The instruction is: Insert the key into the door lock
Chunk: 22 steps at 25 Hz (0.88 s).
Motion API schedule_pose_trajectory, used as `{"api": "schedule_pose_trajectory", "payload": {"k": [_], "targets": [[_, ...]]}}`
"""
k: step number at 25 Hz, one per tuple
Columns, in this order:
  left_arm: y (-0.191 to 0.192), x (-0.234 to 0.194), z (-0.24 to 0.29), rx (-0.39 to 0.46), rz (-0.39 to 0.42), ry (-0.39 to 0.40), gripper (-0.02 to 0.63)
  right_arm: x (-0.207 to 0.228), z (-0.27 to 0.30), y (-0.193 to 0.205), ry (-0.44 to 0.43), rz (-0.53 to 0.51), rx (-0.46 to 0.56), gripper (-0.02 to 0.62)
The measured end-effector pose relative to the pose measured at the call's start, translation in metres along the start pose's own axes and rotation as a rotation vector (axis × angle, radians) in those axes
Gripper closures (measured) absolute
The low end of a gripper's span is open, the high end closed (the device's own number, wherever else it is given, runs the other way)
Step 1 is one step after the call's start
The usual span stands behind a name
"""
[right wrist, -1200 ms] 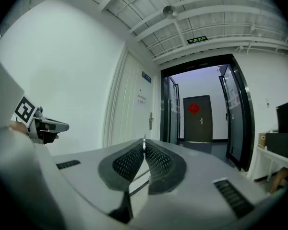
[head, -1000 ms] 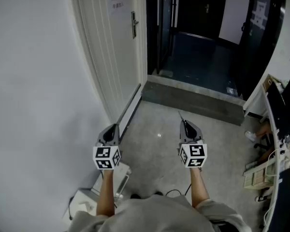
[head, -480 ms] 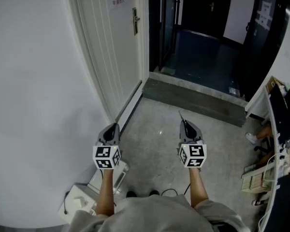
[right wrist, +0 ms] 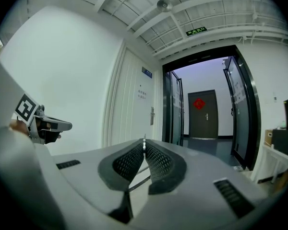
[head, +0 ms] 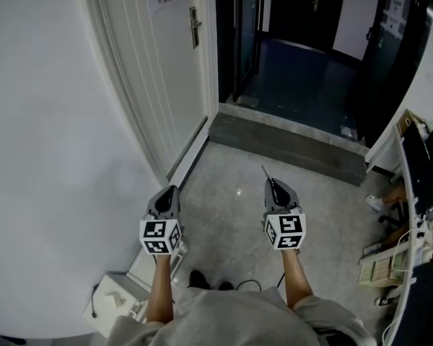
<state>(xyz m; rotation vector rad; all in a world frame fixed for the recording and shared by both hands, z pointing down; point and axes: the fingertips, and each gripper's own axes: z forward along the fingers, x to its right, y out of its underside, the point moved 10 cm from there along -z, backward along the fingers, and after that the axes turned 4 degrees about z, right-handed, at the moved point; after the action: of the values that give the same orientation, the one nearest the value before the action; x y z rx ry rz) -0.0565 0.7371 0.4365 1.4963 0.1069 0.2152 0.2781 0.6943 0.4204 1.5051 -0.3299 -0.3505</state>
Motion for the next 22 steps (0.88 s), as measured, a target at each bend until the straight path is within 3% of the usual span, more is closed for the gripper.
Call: {"api": "schedule_pose_trajectory", "payload": {"k": [12,22], "targets": [[0.000,-0.004,0.057,0.000,0.014,0.031,0.589,0.023,0.044,0.009,0.003,0.004,-0.007,0.566],[0.006,-0.061,0.162,0.009,0.006,0.059,0.589,0.032,0.154,0.009,0.013,-0.019,-0.010,0.566]]}}
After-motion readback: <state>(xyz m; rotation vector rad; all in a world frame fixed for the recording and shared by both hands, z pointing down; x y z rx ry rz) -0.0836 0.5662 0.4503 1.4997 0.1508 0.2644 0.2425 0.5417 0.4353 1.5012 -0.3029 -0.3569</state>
